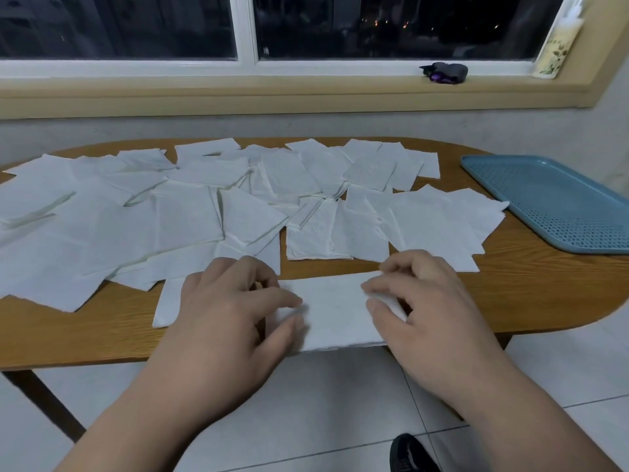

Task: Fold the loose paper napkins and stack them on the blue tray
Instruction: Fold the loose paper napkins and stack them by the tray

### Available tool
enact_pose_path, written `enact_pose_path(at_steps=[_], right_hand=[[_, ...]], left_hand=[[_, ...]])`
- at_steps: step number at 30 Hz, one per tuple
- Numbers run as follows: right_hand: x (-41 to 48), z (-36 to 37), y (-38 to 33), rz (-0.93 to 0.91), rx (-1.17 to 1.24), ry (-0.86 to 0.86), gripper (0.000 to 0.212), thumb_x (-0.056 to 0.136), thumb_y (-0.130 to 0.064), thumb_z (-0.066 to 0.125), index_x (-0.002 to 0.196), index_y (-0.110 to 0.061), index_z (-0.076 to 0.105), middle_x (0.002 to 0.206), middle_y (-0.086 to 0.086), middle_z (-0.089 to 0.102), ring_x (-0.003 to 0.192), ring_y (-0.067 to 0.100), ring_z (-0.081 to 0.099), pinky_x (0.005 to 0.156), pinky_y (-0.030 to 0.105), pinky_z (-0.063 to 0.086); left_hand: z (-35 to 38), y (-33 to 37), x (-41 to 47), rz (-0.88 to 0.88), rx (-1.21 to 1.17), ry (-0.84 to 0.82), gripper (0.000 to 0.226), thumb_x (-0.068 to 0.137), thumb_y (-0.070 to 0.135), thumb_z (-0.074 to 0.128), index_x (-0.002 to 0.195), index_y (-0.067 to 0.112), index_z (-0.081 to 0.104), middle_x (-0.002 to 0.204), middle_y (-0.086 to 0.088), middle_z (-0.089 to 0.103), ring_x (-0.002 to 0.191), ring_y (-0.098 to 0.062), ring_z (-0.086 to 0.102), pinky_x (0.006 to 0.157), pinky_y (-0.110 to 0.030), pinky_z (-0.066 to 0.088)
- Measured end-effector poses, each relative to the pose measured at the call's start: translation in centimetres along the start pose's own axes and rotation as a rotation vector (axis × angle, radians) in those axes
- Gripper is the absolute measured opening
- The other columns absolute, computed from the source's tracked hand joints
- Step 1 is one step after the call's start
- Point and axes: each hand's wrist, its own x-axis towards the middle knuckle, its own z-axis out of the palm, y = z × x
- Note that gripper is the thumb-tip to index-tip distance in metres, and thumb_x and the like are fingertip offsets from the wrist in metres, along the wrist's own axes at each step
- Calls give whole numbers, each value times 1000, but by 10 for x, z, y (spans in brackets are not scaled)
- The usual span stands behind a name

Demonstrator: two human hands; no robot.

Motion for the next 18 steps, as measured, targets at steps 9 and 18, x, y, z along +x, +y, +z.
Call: enact_pose_path(at_steps=[9, 18], right_hand=[[-2, 2, 7, -67, -122, -72, 24, 88, -39, 47, 93, -39, 71, 103, -28, 58, 106, -5, 41, 95, 15, 17], [-10, -18, 21, 16, -193, -96, 15, 93, -29, 56, 94, -39, 67, 107, -30, 53, 107, -7, 42, 95, 17, 16]], left_hand=[[7, 3, -6, 121, 31, -92, 21, 86, 51, 50, 94, 43, 68, 97, 24, 56, 94, 1, 53, 83, -33, 35], [16, 24, -4, 194, 80, -140, 30, 84, 56, 50, 106, 42, 64, 106, 23, 55, 103, -5, 56, 89, -37, 40]])
